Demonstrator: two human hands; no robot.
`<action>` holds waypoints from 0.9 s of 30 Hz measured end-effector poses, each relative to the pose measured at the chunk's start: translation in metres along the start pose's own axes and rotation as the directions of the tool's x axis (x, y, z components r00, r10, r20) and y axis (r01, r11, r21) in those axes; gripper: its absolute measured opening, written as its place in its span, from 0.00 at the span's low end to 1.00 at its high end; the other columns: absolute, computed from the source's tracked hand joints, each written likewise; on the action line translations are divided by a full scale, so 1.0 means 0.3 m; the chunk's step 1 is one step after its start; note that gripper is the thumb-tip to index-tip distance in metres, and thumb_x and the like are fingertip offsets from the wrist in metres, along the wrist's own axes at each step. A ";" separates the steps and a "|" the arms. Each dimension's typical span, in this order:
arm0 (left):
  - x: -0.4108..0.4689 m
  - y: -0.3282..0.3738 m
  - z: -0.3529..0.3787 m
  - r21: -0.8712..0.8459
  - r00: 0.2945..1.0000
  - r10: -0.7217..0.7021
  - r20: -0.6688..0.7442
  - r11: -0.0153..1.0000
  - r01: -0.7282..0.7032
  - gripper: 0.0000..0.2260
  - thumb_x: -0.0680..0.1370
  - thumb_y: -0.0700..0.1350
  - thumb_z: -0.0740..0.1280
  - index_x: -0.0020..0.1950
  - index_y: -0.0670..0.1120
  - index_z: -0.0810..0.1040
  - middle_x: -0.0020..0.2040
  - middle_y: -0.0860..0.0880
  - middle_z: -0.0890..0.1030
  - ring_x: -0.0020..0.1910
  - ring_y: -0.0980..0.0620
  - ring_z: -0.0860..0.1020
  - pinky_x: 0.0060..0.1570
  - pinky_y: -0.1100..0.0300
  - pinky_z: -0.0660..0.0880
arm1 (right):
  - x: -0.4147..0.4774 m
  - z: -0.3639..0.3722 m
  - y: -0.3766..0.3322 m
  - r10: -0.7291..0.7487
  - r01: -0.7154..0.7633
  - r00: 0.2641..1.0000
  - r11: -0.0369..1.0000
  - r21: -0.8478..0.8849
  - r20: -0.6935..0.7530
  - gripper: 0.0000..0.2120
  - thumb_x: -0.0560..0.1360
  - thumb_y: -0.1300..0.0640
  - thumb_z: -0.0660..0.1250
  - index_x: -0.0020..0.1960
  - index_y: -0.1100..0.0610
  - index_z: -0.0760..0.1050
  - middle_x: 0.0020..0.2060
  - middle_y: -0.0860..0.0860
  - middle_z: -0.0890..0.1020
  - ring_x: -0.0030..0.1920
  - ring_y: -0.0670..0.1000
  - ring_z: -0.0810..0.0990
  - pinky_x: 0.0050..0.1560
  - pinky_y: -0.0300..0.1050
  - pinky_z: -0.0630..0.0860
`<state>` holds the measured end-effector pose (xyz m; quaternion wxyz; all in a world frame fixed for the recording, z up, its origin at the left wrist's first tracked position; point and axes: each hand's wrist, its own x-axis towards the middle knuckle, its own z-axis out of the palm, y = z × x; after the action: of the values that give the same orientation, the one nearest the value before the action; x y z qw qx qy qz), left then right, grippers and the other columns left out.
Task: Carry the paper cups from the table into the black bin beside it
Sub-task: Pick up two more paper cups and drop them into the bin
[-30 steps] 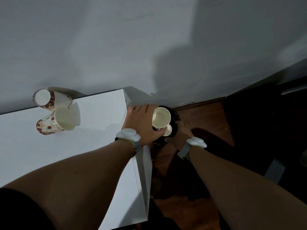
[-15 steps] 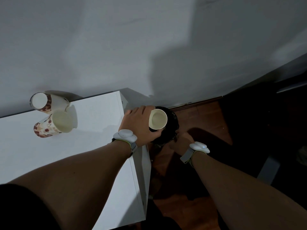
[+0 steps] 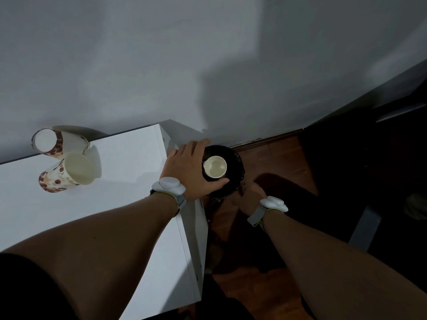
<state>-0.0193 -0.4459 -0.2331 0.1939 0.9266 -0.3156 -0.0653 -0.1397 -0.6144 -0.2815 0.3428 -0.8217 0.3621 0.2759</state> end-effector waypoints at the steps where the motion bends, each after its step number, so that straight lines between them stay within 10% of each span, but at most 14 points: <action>1: 0.000 0.001 0.000 -0.010 1.000 0.000 0.000 1.000 0.000 0.44 0.66 0.78 0.71 0.73 0.52 0.71 0.62 0.51 0.81 0.56 0.46 0.81 0.56 0.49 0.76 | -0.006 0.009 0.001 -0.025 0.025 0.999 1.000 0.003 -0.021 0.29 0.77 0.57 0.72 0.75 0.60 0.67 0.67 0.60 0.77 0.66 0.59 0.76 0.63 0.45 0.67; 8: -0.001 -0.013 0.019 -0.069 1.000 0.011 0.007 0.998 -0.011 0.09 0.69 0.54 0.68 0.39 0.52 0.72 0.35 0.56 0.74 0.30 0.51 0.72 0.36 0.57 0.70 | -0.028 0.049 -0.003 -0.035 0.039 0.998 0.997 0.070 -0.060 0.29 0.72 0.58 0.77 0.70 0.63 0.73 0.61 0.63 0.80 0.62 0.61 0.79 0.60 0.49 0.73; 16: 0.003 -0.028 0.034 -0.072 1.000 -0.002 0.021 0.997 0.004 0.08 0.68 0.55 0.66 0.39 0.57 0.68 0.34 0.58 0.71 0.29 0.54 0.70 0.32 0.67 0.58 | -0.048 0.073 -0.001 -0.038 0.043 0.996 0.998 0.054 -0.086 0.30 0.72 0.56 0.77 0.70 0.61 0.73 0.62 0.62 0.80 0.62 0.61 0.78 0.59 0.48 0.73; 27: -0.016 0.008 -0.067 -0.262 0.987 -0.030 0.159 0.963 0.072 0.15 0.70 0.57 0.69 0.54 0.56 0.76 0.47 0.59 0.79 0.43 0.53 0.80 0.42 0.58 0.75 | -0.260 -0.026 -0.072 -0.087 0.100 0.989 0.990 0.101 -0.119 0.26 0.76 0.58 0.73 0.72 0.61 0.70 0.63 0.59 0.79 0.64 0.60 0.77 0.61 0.48 0.72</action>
<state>-0.0196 -0.4382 -0.2137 0.2901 0.8921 -0.2939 -0.1831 -0.1668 -0.5779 -0.2142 0.3778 -0.8327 0.3563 0.1923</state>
